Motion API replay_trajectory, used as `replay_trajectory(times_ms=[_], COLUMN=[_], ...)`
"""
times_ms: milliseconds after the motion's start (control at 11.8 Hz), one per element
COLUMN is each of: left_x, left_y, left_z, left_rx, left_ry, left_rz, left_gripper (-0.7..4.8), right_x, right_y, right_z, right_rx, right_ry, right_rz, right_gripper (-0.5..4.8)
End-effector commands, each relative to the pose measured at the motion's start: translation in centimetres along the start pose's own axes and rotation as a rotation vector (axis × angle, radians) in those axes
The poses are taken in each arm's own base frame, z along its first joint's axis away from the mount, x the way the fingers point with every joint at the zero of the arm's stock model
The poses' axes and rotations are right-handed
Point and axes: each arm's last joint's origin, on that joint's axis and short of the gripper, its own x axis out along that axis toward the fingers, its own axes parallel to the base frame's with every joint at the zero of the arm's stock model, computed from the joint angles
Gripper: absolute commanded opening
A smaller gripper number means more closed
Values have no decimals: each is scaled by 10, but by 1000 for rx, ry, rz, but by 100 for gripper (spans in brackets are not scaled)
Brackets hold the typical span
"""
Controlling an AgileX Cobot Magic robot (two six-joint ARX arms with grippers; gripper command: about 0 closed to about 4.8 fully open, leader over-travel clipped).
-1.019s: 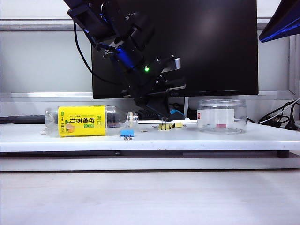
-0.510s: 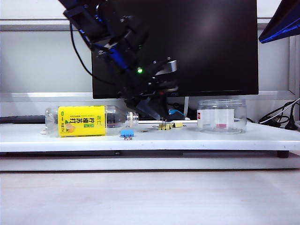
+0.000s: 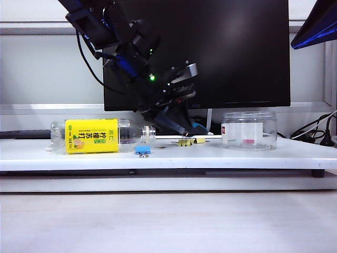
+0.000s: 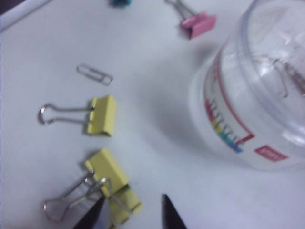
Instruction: Pick up the clips with the largest number of clips of the same color on the table and place them in a round transparent plastic box.
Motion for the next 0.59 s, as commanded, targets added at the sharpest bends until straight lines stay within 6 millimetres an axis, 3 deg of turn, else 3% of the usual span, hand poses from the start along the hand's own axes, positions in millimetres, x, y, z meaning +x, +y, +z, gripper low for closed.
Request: replay_trajectory(times_ms=[85, 595], left_x=[-2, 11], left_y=[0, 4], left_z=[5, -2], left_rx=[19, 16], left_ry=[-33, -31], left_rz=[2, 5], left_gripper=[152, 150], right_x=[-1, -1], right_y=[1, 1], right_z=[2, 2], right_rx=[-13, -15], right_ry=[-15, -12], right_rz=[5, 4], right_gripper=[13, 13])
